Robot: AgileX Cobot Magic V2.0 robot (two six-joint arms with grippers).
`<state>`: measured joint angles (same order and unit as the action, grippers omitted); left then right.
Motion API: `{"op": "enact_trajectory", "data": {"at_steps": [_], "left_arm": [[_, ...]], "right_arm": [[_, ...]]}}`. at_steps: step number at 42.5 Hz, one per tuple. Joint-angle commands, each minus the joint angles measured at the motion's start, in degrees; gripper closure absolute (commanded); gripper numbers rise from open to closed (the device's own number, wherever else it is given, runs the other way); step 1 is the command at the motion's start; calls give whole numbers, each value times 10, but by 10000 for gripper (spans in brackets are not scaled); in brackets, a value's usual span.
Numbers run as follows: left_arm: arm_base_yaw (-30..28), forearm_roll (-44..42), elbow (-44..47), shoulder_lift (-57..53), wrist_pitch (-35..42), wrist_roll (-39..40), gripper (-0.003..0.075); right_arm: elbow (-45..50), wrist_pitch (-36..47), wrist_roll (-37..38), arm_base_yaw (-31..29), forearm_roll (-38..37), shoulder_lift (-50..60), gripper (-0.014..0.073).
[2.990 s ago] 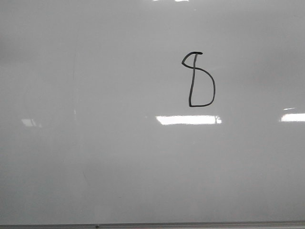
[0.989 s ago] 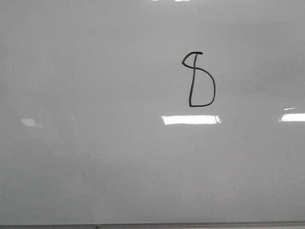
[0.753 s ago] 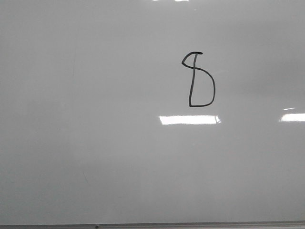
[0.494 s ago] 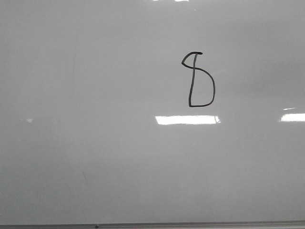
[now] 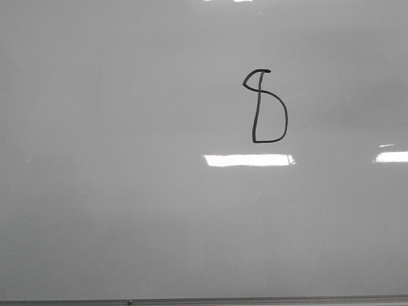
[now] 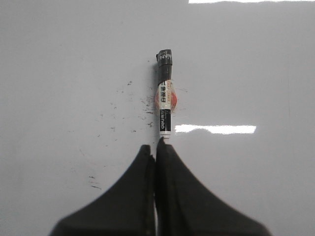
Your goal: Write number 8 on whiteboard
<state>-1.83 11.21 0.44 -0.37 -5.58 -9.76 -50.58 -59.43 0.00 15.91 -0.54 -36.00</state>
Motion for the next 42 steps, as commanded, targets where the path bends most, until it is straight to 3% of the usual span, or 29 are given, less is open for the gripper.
{"op": "enact_trajectory", "data": {"at_steps": [1,23,28,42], "left_arm": [[3,16,7,-8,60,1,741],[3,-50,7,-8,91,72,741],[3,-91,7,-8,92,123,741],[18,-91,7,-8,93,120,741]], "right_arm": [[-14,30,0,-3,-8,-1,663],[-14,30,0,-3,-8,-1,663],[-14,30,0,-3,-8,-1,663],[-14,30,0,-3,-8,-1,663]]}}
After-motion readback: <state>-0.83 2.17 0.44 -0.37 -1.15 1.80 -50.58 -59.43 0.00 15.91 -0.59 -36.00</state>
